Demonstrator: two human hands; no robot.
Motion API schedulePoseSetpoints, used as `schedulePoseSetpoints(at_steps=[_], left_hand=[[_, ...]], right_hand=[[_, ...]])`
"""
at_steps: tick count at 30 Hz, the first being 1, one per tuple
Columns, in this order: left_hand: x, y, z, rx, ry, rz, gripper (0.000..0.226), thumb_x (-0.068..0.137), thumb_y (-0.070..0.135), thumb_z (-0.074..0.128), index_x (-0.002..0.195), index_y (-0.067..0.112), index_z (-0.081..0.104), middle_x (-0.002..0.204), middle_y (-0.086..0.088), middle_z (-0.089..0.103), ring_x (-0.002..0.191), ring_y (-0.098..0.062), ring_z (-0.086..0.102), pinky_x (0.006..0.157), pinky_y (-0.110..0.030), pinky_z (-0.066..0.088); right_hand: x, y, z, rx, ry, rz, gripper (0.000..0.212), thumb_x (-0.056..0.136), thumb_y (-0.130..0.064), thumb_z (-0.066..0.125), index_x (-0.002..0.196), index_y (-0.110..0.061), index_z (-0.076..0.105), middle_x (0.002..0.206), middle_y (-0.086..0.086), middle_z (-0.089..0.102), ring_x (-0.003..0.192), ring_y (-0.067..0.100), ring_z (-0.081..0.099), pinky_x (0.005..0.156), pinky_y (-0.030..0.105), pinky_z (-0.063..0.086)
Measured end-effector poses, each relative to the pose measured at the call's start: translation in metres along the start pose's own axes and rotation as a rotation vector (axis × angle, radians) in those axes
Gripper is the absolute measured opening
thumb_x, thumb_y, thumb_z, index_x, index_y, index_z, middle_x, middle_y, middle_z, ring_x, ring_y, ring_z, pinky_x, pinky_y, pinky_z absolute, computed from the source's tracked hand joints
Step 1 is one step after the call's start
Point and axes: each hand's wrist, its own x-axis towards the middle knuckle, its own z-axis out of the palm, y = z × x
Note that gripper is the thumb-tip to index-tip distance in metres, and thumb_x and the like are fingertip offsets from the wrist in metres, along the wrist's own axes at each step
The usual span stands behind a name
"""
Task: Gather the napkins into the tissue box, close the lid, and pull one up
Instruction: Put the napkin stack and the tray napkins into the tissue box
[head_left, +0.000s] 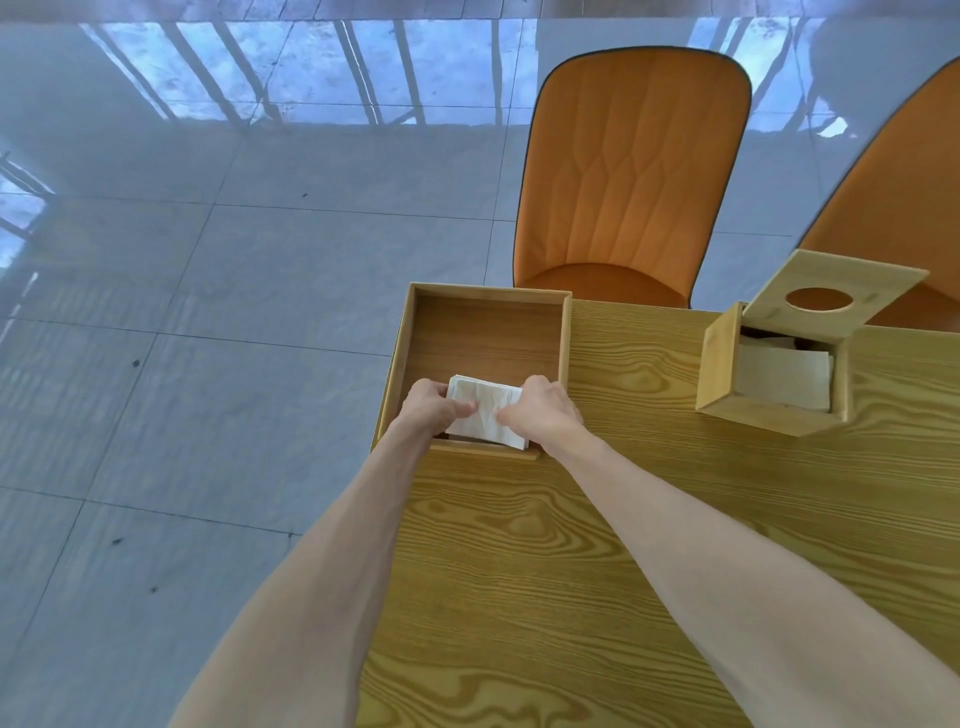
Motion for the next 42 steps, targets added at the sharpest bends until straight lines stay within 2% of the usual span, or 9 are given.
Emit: schedulePoseSetpoints(at_steps=[4,8,11,13,15,19,27,34,42], left_hand=[[0.002,-0.004,-0.006,0.049,-0.052,0.035,0.043,0.082,0.014,0.079,0.121,0.004,0.063,0.106,-0.005,0.063,0.101,-0.019,0.058,0.084,-0.029,0.042],[0.0,-0.01,-0.017,0.032,-0.09,0.102,0.049,0.078,0.008,0.081,0.121,0.008,0.057,0.109,-0.006,0.064,0.097,-0.02,0.058,0.081,-0.03,0.046],[-0.003,-0.017,-0.025,-0.004,-0.134,0.156,0.053,0.076,0.004,0.081,0.122,0.012,0.055,0.112,-0.007,0.068,0.1,-0.023,0.063,0.076,-0.028,0.049],[-0.006,-0.019,-0.029,-0.016,-0.128,0.228,0.051,0.075,0.001,0.081,0.119,0.015,0.057,0.108,-0.005,0.07,0.099,-0.022,0.065,0.073,-0.026,0.05],[-0.009,-0.019,-0.03,-0.011,-0.115,0.331,0.049,0.075,-0.001,0.08,0.116,0.018,0.062,0.106,-0.002,0.069,0.096,-0.018,0.064,0.072,-0.023,0.051],[-0.009,-0.017,-0.028,0.047,-0.093,0.472,0.041,0.076,0.0,0.078,0.109,0.024,0.07,0.103,0.001,0.071,0.092,-0.013,0.064,0.082,-0.026,0.053],[-0.001,-0.029,-0.017,0.159,-0.05,0.414,0.034,0.075,0.008,0.082,0.102,0.027,0.074,0.106,0.0,0.07,0.105,-0.019,0.062,0.093,-0.038,0.054],[-0.011,-0.026,-0.02,0.036,-0.043,0.435,0.026,0.082,0.011,0.078,0.107,0.015,0.072,0.1,-0.001,0.071,0.092,-0.014,0.065,0.071,-0.012,0.046],[-0.035,0.002,0.008,-0.13,-0.028,0.472,0.033,0.078,0.025,0.082,0.107,0.02,0.066,0.094,0.011,0.069,0.089,-0.002,0.063,0.065,-0.014,0.043]], right_hand=[[0.001,0.002,0.004,-0.096,0.034,-0.072,0.044,0.091,-0.026,0.062,0.132,-0.015,0.053,0.134,0.011,0.047,0.119,0.029,0.053,0.091,0.039,0.048],[0.0,0.006,-0.001,0.007,0.012,-0.14,0.042,0.084,-0.021,0.067,0.123,-0.02,0.049,0.115,0.004,0.059,0.107,0.024,0.06,0.083,0.036,0.05],[-0.004,0.01,-0.008,0.106,-0.052,-0.204,0.055,0.084,-0.015,0.07,0.13,-0.022,0.04,0.108,0.001,0.059,0.099,0.023,0.064,0.087,0.039,0.053],[-0.006,0.013,-0.014,0.072,-0.049,-0.293,0.056,0.084,-0.018,0.072,0.134,-0.024,0.047,0.113,0.001,0.061,0.101,0.022,0.063,0.089,0.038,0.053],[-0.007,0.016,-0.017,-0.035,0.012,-0.408,0.042,0.085,-0.022,0.072,0.126,-0.023,0.061,0.114,0.002,0.065,0.102,0.021,0.062,0.088,0.035,0.052],[-0.007,0.023,-0.016,-0.127,0.187,-0.548,0.03,0.087,-0.024,0.071,0.117,-0.022,0.068,0.109,0.001,0.064,0.099,0.021,0.062,0.084,0.035,0.051],[-0.006,0.04,-0.005,-0.217,0.218,-0.525,0.029,0.087,-0.023,0.072,0.116,-0.026,0.067,0.11,-0.001,0.066,0.104,0.02,0.06,0.086,0.036,0.051],[-0.01,0.044,-0.014,-0.038,0.235,-0.495,0.022,0.091,-0.024,0.067,0.113,-0.022,0.069,0.099,0.0,0.071,0.091,0.02,0.065,0.076,0.032,0.052],[-0.027,0.083,-0.048,0.233,0.211,-0.447,0.022,0.09,-0.027,0.068,0.11,-0.018,0.069,0.095,-0.007,0.071,0.086,0.014,0.067,0.081,0.036,0.056]])
